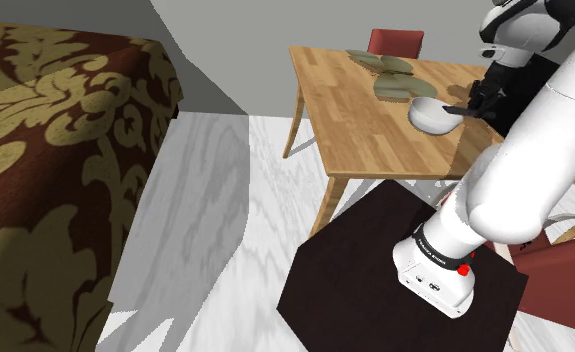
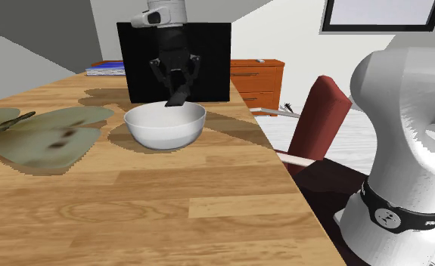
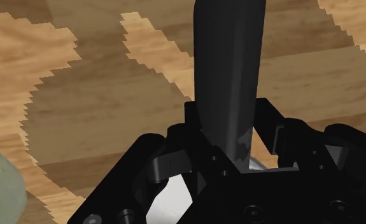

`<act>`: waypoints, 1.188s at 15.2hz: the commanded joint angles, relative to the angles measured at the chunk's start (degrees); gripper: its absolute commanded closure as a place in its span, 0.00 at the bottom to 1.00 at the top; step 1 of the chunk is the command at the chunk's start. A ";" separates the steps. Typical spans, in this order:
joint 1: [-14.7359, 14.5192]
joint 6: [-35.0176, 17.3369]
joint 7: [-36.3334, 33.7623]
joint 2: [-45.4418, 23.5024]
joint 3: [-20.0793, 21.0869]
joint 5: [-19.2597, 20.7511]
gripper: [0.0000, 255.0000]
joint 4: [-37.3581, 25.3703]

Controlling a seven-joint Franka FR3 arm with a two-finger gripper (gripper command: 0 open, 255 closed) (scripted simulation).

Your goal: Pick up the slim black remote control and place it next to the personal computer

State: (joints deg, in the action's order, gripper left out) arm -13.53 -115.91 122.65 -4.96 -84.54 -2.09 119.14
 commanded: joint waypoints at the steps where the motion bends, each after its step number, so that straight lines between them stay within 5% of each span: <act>1: 3.40 -1.51 2.13 -2.56 2.80 -3.01 1.00 0.97; 11: 12.77 -7.57 8.06 -10.12 11.56 -11.70 1.00 4.35; 18: 12.76 -7.57 8.07 -10.13 11.55 -11.71 1.00 4.35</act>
State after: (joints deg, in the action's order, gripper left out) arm -0.78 -123.53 130.70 -14.97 -73.14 -13.75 123.25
